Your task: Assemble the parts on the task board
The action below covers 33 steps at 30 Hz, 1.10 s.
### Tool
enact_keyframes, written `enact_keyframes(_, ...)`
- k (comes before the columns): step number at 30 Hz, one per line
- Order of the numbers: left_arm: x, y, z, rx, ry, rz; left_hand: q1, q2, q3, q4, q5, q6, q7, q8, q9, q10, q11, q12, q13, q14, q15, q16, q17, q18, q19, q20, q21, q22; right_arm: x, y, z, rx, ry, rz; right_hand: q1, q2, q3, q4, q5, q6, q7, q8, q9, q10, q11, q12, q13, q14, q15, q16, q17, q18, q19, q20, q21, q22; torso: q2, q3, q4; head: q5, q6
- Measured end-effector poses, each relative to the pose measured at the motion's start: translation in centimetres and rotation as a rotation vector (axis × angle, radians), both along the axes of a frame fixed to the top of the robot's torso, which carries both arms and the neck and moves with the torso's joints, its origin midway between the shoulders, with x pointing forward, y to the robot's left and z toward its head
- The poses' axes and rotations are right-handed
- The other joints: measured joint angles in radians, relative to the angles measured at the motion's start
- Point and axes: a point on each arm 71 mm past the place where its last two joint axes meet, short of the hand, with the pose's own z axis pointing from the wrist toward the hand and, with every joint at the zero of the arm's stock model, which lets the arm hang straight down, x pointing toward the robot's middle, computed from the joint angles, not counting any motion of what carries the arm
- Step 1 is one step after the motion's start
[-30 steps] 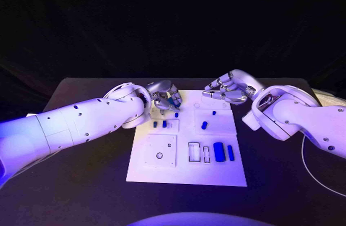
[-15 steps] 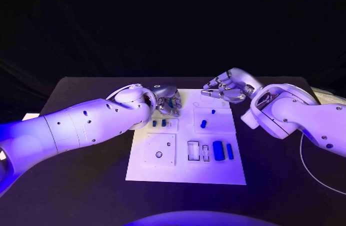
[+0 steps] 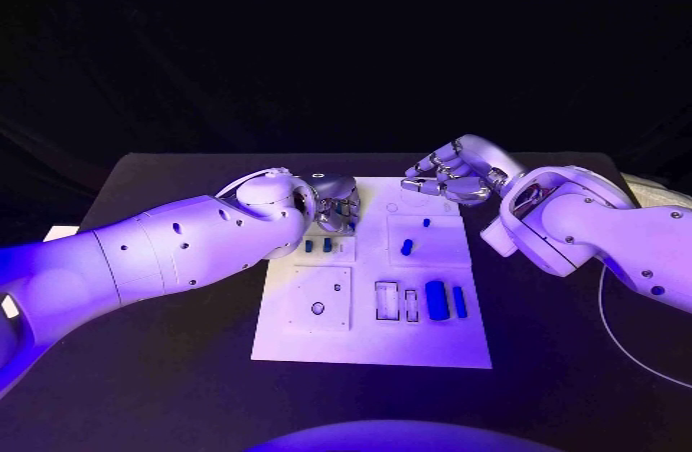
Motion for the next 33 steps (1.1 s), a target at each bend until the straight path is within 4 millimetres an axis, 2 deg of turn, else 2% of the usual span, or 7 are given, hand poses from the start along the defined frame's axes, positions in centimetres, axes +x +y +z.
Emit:
enact_keyframes(13,0.3,-0.3,-0.1,0.012,-0.002,0.007,0.005,0.005,0.099,-0.025,0.000,0.039,-0.003,-0.012,-0.003,0.055,-0.008,-0.035,-0.001,0.003,-0.004,0.006,-0.005,0.000,0.004,-0.004,0.039,0.039,0.0,0.1,0.0,0.001,0.000,0.002,0.000,0.000,0.000,0.000,0.000,0.000,0.000,0.000,0.000,0.000,0.000,0.000,0.000,0.000,0.000,0.000,0.001,0.000,0.000,0.000,0.000,0.000,0.000,0.0001,-0.0002,0.000,-0.001)
enact_keyframes(19,0.3,-0.3,-0.1,0.010,-0.003,0.008,0.009,0.001,0.155,-0.055,0.000,0.069,-0.002,-0.018,-0.003,0.092,-0.013,-0.050,0.003,0.000,-0.007,0.013,-0.005,0.000,0.000,-0.007,0.054,0.055,0.0,0.1,0.0,0.001,0.000,0.003,0.000,0.000,-0.003,-0.003,0.006,0.000,0.000,0.000,0.000,0.000,0.000,0.000,0.000,0.000,0.000,0.000,0.001,0.000,0.000,0.000,0.000,0.000,0.000,0.0005,-0.0002,0.000,-0.002)
enact_keyframes(26,0.0,1.0,0.1,-0.011,-0.004,0.027,-0.006,-0.013,0.217,-0.089,-0.004,0.079,0.004,-0.041,-0.002,0.107,-0.007,-0.082,0.008,0.000,-0.007,0.020,-0.011,0.000,0.000,-0.007,0.062,0.068,0.0,0.1,0.0,0.001,0.000,0.003,0.000,0.000,-0.003,-0.003,0.006,0.000,0.000,0.000,0.000,0.000,0.000,0.000,0.000,0.000,0.000,0.000,0.001,0.000,0.000,0.000,0.000,0.000,-0.001,0.0005,-0.0004,-0.001,-0.001)
enact_keyframes(33,-0.2,2.4,1.9,-0.081,-0.007,0.054,-0.018,-0.025,0.236,-0.103,-0.004,0.080,0.006,-0.045,-0.003,0.111,-0.004,-0.095,0.008,0.000,-0.007,0.021,-0.014,0.000,0.000,-0.007,0.066,0.072,0.1,0.1,0.0,0.000,0.000,0.001,0.000,0.000,-0.003,-0.003,0.006,0.000,0.000,0.000,0.000,0.000,0.000,0.000,0.000,0.000,0.000,0.000,0.001,0.000,0.000,0.000,0.000,0.000,-0.002,0.0012,0.0011,-0.002,0.003)
